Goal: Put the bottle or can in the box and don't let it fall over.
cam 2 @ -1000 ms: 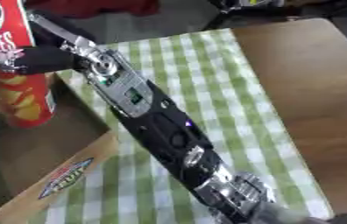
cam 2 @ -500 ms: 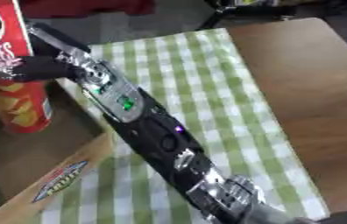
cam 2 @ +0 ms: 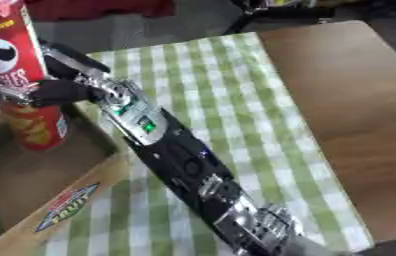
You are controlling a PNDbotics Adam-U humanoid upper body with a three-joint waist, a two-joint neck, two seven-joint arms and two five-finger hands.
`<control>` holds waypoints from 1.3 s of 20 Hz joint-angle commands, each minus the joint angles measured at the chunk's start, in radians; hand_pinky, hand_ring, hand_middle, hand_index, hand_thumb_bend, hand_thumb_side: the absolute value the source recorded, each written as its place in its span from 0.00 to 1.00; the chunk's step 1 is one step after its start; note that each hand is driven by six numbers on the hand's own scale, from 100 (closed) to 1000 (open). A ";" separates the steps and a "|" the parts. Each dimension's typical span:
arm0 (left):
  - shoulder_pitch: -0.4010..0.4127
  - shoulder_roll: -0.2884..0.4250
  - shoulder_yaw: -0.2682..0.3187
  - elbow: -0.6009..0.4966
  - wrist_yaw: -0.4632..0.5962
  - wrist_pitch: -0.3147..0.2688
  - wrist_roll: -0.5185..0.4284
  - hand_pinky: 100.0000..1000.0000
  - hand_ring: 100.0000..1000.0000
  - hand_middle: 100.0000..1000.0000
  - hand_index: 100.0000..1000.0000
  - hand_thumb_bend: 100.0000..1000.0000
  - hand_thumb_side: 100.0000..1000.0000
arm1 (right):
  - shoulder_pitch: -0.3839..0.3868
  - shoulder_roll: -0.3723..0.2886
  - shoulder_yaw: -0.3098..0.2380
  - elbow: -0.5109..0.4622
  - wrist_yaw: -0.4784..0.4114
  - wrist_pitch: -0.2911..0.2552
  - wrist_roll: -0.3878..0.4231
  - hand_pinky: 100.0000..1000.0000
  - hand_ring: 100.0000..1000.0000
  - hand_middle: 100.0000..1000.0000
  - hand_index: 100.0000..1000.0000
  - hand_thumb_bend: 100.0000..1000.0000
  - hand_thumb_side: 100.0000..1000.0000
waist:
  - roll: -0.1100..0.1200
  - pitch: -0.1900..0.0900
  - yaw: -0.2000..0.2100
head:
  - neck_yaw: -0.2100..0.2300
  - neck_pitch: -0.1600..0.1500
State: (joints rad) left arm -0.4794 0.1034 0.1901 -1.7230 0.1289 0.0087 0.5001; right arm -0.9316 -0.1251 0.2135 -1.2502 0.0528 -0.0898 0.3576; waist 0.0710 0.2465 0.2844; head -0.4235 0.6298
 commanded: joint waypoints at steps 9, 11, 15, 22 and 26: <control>-0.013 0.014 0.004 -0.017 0.000 0.006 -0.004 0.66 1.00 0.97 0.76 0.00 0.66 | -0.026 0.002 -0.023 0.005 0.126 -0.028 0.112 1.00 1.00 1.00 1.00 0.00 0.41 | 0.001 -0.016 0.000 | 0.003 -0.007; -0.012 0.015 0.004 -0.016 0.001 0.007 -0.005 0.66 1.00 0.97 0.76 0.00 0.67 | -0.026 0.002 -0.027 0.005 0.120 -0.021 0.127 1.00 1.00 1.00 1.00 0.00 0.39 | 0.001 -0.017 -0.001 | 0.003 -0.007; -0.012 0.015 0.004 -0.016 0.001 0.010 -0.010 0.66 1.00 0.97 0.76 0.00 0.67 | -0.032 0.000 -0.024 0.005 0.114 0.010 0.139 1.00 1.00 1.00 1.00 0.00 0.41 | 0.000 -0.017 -0.001 | 0.002 -0.004; -0.011 0.017 0.001 -0.014 0.002 0.013 -0.013 0.66 1.00 0.97 0.76 0.00 0.66 | -0.044 -0.005 -0.031 -0.007 0.118 0.024 0.157 1.00 1.00 1.00 1.00 0.00 0.41 | -0.001 -0.019 -0.003 | 0.004 -0.001; -0.011 0.016 -0.001 -0.014 0.002 0.014 -0.016 0.66 1.00 0.97 0.76 0.00 0.67 | -0.053 -0.012 -0.031 -0.019 0.115 0.016 0.150 1.00 1.00 1.00 1.00 0.00 0.41 | -0.003 -0.021 -0.003 | 0.002 0.002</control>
State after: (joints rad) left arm -0.4794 0.1034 0.1888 -1.7227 0.1311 0.0237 0.4884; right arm -0.9549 -0.1276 0.1911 -1.2379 0.1712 -0.0696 0.5114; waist 0.0663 0.2464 0.2799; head -0.4215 0.6312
